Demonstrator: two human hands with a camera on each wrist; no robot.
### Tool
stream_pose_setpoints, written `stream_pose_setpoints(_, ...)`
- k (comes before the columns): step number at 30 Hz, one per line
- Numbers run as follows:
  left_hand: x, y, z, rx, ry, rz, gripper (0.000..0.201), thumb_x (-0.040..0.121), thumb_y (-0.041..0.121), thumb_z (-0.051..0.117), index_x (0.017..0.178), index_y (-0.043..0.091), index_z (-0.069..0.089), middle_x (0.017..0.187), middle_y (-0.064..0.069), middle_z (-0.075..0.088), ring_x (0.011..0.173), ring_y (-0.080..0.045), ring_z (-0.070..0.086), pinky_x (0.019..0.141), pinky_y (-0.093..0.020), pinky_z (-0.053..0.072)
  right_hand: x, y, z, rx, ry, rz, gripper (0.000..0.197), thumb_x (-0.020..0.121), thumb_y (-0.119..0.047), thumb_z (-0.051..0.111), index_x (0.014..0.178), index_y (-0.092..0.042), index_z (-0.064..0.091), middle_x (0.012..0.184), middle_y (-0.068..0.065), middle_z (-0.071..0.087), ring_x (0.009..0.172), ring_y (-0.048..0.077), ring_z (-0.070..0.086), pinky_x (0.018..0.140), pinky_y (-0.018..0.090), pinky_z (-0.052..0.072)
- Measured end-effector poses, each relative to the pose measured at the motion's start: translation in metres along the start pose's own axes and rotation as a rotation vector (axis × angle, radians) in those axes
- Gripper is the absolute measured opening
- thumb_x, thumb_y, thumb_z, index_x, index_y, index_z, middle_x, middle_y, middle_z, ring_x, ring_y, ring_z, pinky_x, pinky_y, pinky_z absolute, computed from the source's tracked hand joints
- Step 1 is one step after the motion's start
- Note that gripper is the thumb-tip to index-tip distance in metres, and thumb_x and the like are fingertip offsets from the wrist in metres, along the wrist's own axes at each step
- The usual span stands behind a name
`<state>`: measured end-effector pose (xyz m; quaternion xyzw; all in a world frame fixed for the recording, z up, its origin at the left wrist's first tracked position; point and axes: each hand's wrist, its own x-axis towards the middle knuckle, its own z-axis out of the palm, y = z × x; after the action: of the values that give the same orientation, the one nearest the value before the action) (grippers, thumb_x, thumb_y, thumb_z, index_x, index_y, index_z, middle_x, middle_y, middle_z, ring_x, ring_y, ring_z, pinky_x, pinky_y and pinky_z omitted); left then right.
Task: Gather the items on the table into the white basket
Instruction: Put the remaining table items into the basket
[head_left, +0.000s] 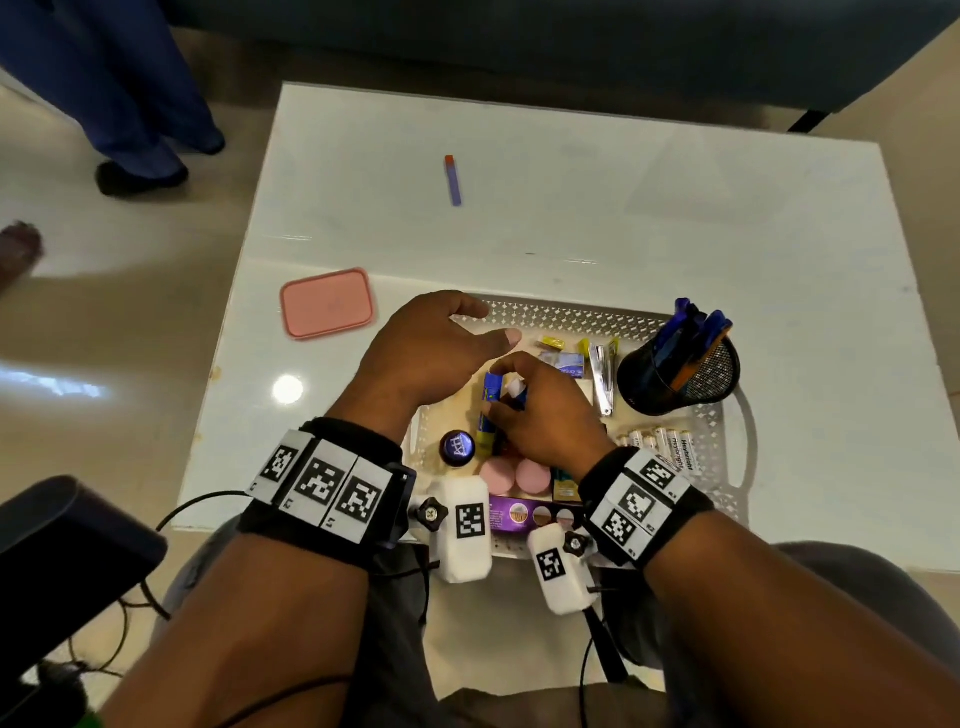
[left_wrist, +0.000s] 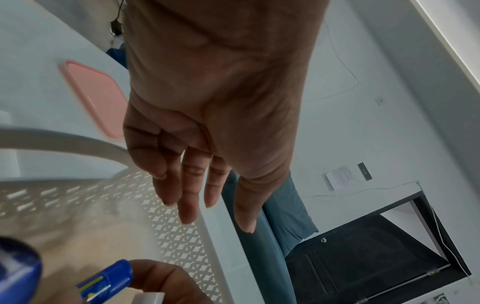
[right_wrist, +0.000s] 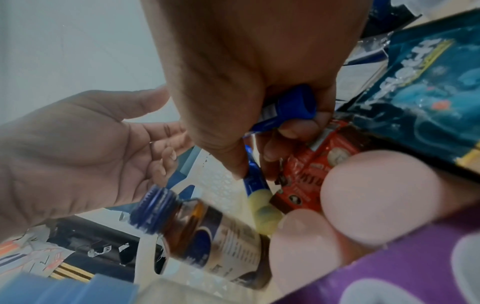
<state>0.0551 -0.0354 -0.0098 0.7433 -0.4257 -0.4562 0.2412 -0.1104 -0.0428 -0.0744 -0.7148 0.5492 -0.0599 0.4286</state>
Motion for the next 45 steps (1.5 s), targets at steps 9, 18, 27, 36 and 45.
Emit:
stream_pose_setpoints(9,-0.001,0.0,-0.002,0.004,0.002,-0.002,0.05,0.077,0.06,0.078,0.116,0.03,0.068,0.114,0.003,0.069,0.096,-0.019,0.068,0.094,-0.041,0.056,-0.001,-0.003,-0.014,0.004,0.06,-0.008,0.021,0.087,-0.023,0.065,0.108,-0.024,0.065,0.102,-0.007,0.065,0.088,0.012,0.061,0.077,0.027,0.048)
stream_pose_setpoints(18,-0.001,0.001,-0.004,-0.08,0.047,-0.03,0.043,0.075,0.059,0.077,0.105,0.029,0.07,0.105,0.005,0.074,0.099,-0.016,0.071,0.09,-0.043,0.059,0.005,0.0,-0.024,0.148,0.09,0.01,0.018,0.093,-0.024,0.061,0.084,-0.012,0.071,0.075,0.002,0.065,0.065,0.012,0.056,0.058,0.026,0.037)
stream_pose_setpoints(27,-0.007,0.009,-0.007,-0.18,0.086,-0.08,0.041,0.083,0.05,0.078,0.097,0.012,0.073,0.088,-0.003,0.077,0.089,-0.027,0.073,0.081,-0.041,0.06,0.003,-0.009,-0.013,0.183,0.068,0.013,0.043,0.083,-0.044,0.076,0.116,-0.028,0.053,0.075,0.002,0.064,0.061,0.01,0.056,0.055,0.024,0.041)
stream_pose_setpoints(36,-0.004,0.005,-0.002,-0.169,0.076,-0.056,0.045,0.07,0.062,0.079,0.091,0.022,0.073,0.096,0.006,0.075,0.093,-0.015,0.072,0.09,-0.046,0.059,0.013,-0.005,0.01,0.188,0.063,-0.101,0.021,0.085,-0.03,0.075,0.097,-0.027,0.059,0.085,-0.002,0.066,0.071,0.015,0.063,0.067,0.033,0.052)
stream_pose_setpoints(45,-0.003,0.002,-0.005,-0.181,0.065,-0.07,0.047,0.074,0.063,0.078,0.099,0.024,0.071,0.101,0.002,0.075,0.094,-0.017,0.07,0.09,-0.043,0.058,0.014,-0.007,0.013,0.091,0.02,-0.152,0.036,0.092,-0.037,0.068,0.126,-0.027,0.066,0.096,-0.012,0.061,0.087,0.005,0.057,0.075,0.019,0.038)
